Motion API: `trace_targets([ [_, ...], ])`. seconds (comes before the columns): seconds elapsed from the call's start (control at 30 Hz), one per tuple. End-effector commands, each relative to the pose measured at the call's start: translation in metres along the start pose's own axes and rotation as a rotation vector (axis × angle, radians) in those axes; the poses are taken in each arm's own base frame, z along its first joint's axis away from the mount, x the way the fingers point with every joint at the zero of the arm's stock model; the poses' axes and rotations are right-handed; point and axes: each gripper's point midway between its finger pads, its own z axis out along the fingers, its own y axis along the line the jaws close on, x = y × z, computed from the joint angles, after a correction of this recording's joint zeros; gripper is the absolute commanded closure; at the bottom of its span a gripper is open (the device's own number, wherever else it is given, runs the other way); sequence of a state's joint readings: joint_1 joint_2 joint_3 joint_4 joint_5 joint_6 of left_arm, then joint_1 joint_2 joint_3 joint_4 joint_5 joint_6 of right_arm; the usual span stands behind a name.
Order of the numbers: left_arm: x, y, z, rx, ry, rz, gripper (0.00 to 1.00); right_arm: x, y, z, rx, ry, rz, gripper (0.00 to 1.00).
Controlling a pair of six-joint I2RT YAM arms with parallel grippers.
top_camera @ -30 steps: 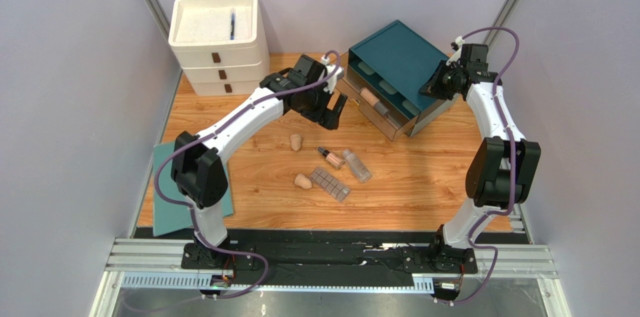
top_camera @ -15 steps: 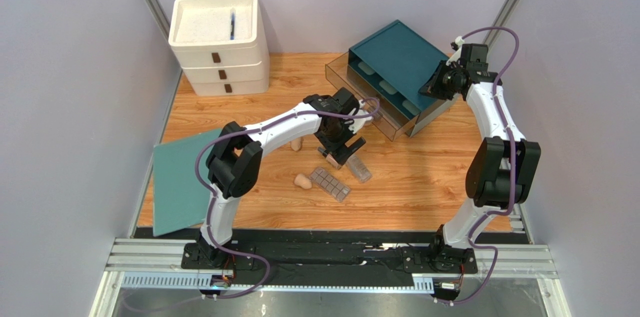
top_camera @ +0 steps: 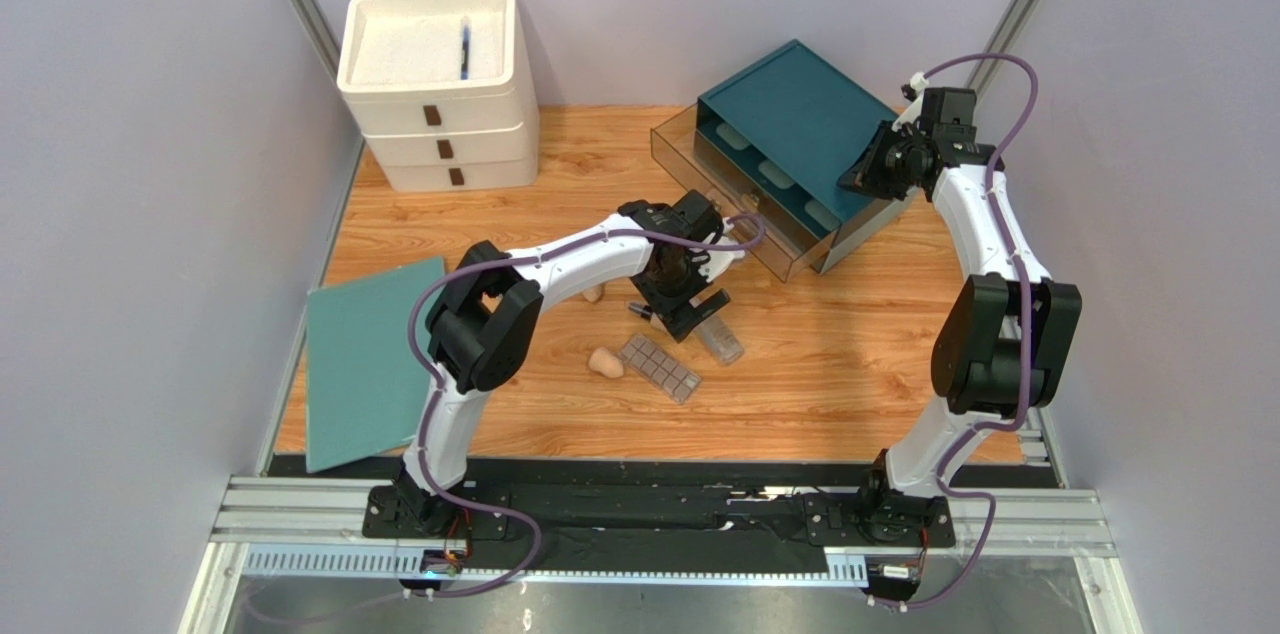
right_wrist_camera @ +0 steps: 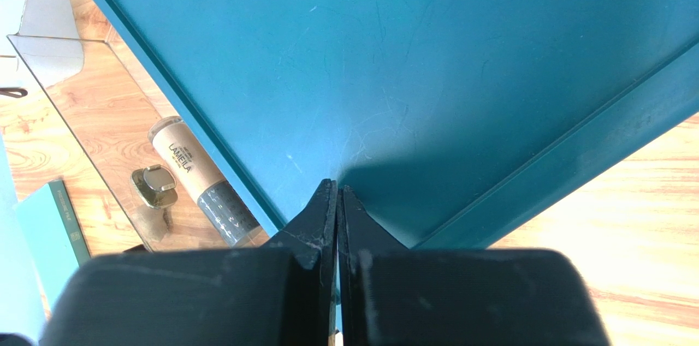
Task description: Organize the makeup
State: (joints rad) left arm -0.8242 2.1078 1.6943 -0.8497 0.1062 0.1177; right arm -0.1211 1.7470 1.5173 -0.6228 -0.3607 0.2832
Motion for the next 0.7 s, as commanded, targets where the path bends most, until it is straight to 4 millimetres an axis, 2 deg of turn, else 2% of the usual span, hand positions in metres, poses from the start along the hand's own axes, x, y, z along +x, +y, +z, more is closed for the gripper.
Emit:
trace_targets([
  [0.0,0.006,0.001,0.008,-0.012,0.019,0.026,0.08,0.053,-0.031,0.007,0.112,0.176,0.029,1.0],
  [0.23,0.018,0.005,0.019,-0.058,0.06,0.027,0.11,0.053,-0.03,0.006,0.109,0.178,0.032,1.0],
  [0.37,0.029,0.009,0.022,-0.085,0.092,0.029,0.23,0.055,-0.03,0.006,0.109,0.181,0.033,1.0],
  [0.47,0.032,0.009,0.024,-0.082,0.107,0.028,0.47,0.054,-0.029,0.005,0.107,0.179,0.033,1.0],
  [0.5,0.033,0.009,0.026,-0.081,0.114,0.023,0.62,0.054,-0.029,0.005,0.105,0.178,0.035,1.0],
  [0.57,0.035,0.008,0.027,-0.079,0.13,0.013,0.77,0.053,-0.028,0.005,0.105,0.177,0.036,1.0],
  [0.6,0.037,0.006,0.031,-0.065,0.142,0.01,0.89,0.053,-0.028,0.004,0.104,0.175,0.034,1.0],
  [0.67,0.036,0.005,0.031,-0.065,0.146,-0.005,0.94,0.052,-0.028,0.004,0.102,0.174,0.033,1.0],
])
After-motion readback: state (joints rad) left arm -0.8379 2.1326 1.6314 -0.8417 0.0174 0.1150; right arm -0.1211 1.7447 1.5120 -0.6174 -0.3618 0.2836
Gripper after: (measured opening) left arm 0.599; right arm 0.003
